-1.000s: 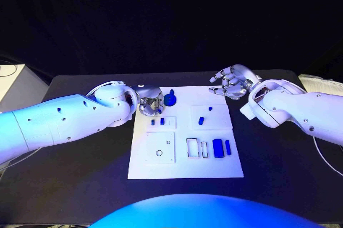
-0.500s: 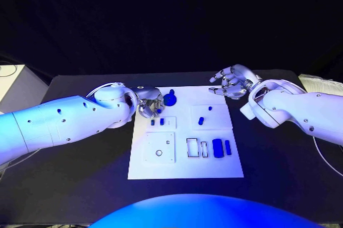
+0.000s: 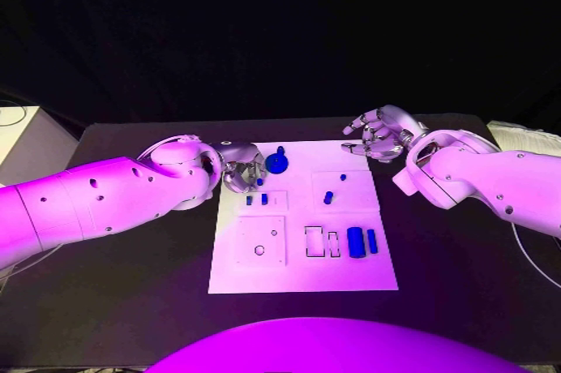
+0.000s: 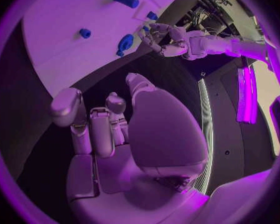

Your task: Assemble the parts on the task board

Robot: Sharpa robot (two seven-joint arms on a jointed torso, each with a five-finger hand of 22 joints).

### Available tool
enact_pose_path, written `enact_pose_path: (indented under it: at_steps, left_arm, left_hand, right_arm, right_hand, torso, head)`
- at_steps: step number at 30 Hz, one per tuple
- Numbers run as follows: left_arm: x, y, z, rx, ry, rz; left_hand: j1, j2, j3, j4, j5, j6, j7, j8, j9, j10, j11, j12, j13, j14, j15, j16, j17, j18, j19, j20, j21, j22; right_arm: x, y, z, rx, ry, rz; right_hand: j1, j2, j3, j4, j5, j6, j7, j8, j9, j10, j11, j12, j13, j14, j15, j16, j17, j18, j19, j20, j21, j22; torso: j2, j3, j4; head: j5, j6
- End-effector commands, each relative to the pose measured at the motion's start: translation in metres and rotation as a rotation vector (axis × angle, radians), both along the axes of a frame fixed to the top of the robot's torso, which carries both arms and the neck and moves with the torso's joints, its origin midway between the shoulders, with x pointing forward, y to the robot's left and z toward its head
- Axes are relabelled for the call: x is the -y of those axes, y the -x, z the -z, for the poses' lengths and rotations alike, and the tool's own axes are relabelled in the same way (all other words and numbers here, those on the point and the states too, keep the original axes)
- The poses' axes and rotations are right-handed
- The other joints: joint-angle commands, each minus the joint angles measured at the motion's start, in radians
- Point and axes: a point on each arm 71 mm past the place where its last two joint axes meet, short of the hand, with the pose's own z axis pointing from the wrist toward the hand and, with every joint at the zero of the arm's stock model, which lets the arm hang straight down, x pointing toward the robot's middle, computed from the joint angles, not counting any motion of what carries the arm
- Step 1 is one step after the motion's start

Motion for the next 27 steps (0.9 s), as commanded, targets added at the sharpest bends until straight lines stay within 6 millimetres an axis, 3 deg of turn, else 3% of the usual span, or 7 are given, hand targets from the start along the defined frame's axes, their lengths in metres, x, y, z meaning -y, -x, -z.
enact_pose_path:
  at_steps: [1, 8, 10, 15, 16, 23, 27]
  left_arm:
    - [-0.004, -0.002, 0.0, 0.002, -0.009, -0.018]
    - [-0.022, -0.014, -0.003, 0.037, 0.031, -0.072]
    - [-0.028, -0.018, -0.006, 0.039, 0.07, -0.098]
    - [-0.053, -0.028, -0.011, -0.025, 0.235, -0.231]
    - [-0.058, -0.029, -0.012, -0.048, 0.28, -0.264]
    - [-0.08, -0.026, -0.016, -0.286, 0.65, -0.334]
    - [-0.079, -0.018, -0.021, -0.436, 0.856, -0.267]
  left_hand:
    - [0.01, 0.004, -0.022, 0.005, 0.004, -0.046, -0.019, -0.024, -0.01, -0.014, -0.001, 0.016, 0.016, 0.005, -0.002, 0.005, 0.0, -0.004, 0.01, 0.0, -0.007, -0.002]
    - [0.036, 0.021, -0.044, 0.016, 0.006, -0.048, -0.013, -0.023, -0.015, -0.045, 0.005, 0.023, 0.028, -0.026, 0.001, -0.009, -0.049, -0.001, -0.002, 0.001, -0.024, -0.02]
    - [0.045, 0.021, 0.008, 0.017, 0.005, 0.042, 0.037, 0.038, 0.0, -0.071, 0.017, 0.028, 0.03, -0.084, 0.01, -0.047, -0.141, 0.007, -0.031, 0.008, -0.045, -0.044]
    - [0.091, 0.043, 0.063, -0.03, 0.002, 0.12, 0.048, 0.09, 0.019, -0.044, 0.02, 0.087, 0.057, -0.117, 0.008, -0.081, -0.193, 0.015, -0.068, 0.001, -0.04, -0.049]
    - [0.081, 0.045, 0.073, -0.037, 0.001, 0.127, 0.052, 0.096, 0.021, -0.065, 0.025, 0.102, 0.065, -0.171, 0.013, -0.123, -0.279, 0.014, -0.088, 0.004, -0.035, -0.04]
    - [0.006, 0.038, 0.011, -0.005, -0.003, 0.102, 0.061, 0.106, 0.029, -0.131, 0.038, 0.112, 0.061, -0.227, 0.032, -0.178, -0.325, 0.013, -0.136, 0.026, -0.098, -0.074]
    - [-0.023, 0.031, -0.048, 0.025, 0.0, 0.047, 0.068, 0.095, 0.03, -0.178, 0.052, 0.097, 0.04, -0.286, 0.049, -0.242, -0.352, 0.013, -0.163, 0.047, -0.199, -0.139]
  right_arm:
    - [0.001, 0.0, 0.001, 0.001, 0.008, -0.012]
    - [0.005, -0.002, 0.002, -0.005, 0.031, -0.023]
    - [0.007, -0.002, 0.003, -0.003, 0.049, -0.035]
    - [0.012, -0.001, 0.003, 0.025, 0.147, -0.091]
    - [0.013, -0.001, 0.004, 0.035, 0.175, -0.105]
    - [0.009, 0.005, 0.007, 0.132, 0.392, -0.208]
    - [0.001, 0.009, 0.012, 0.178, 0.481, -0.243]
  right_hand:
    - [0.002, -0.013, 0.023, 0.001, 0.004, -0.004, -0.001, 0.006, -0.004, -0.096, -0.003, -0.113, -0.122, 0.009, -0.006, -0.023, -0.017, 0.026, -0.021, -0.003, -0.05, -0.03]
    - [0.034, -0.053, 0.147, -0.007, -0.051, 0.027, -0.004, 0.022, -0.011, -0.149, -0.008, -0.395, -0.405, -0.041, -0.009, -0.128, -0.138, 0.047, -0.057, -0.009, -0.199, -0.118]
    - [0.055, -0.066, 0.2, -0.019, -0.091, 0.046, -0.005, 0.019, -0.016, -0.133, -0.007, -0.484, -0.489, -0.046, -0.01, -0.144, -0.157, 0.047, -0.056, -0.008, -0.215, -0.125]
    - [0.069, -0.084, 0.275, -0.057, -0.116, 0.1, -0.007, 0.018, -0.019, -0.108, -0.006, -0.629, -0.621, -0.043, -0.012, -0.153, -0.168, 0.045, -0.045, -0.011, -0.207, -0.111]
    - [0.072, -0.086, 0.285, -0.066, -0.118, 0.112, -0.01, 0.02, -0.017, -0.108, -0.006, -0.655, -0.643, -0.041, -0.013, -0.152, -0.165, 0.044, -0.043, -0.011, -0.2, -0.105]
    - [0.06, -0.094, 0.325, -0.122, -0.13, 0.157, -0.022, 0.012, -0.01, -0.048, -0.009, -0.793, -0.776, -0.029, -0.015, -0.141, -0.154, 0.038, -0.032, -0.015, -0.161, -0.066]
    - [0.048, -0.097, 0.328, -0.13, -0.132, 0.166, -0.023, 0.007, -0.009, -0.038, -0.008, -0.823, -0.804, -0.026, -0.014, -0.14, -0.152, 0.037, -0.03, -0.017, -0.155, -0.058]
  torso:
    - [0.0, -0.0001, 0.0004]
    - [-0.001, -0.0004, -0.0002]
    - [-0.001, -0.0005, -0.0005]
    - [-0.001, 0.0002, -0.0018]
    - [-0.001, 0.0001, -0.0017]
    - [-0.001, 0.0001, -0.0034]
    - [-0.001, -0.0011, -0.0019]
  head:
    - [0.0, 0.0]
    - [-0.001, 0.0]
    - [-0.001, 0.0]
    - [-0.004, 0.0]
    - [-0.008, 0.0]
    - [-0.045, 0.001]
    - [-0.06, 0.014]
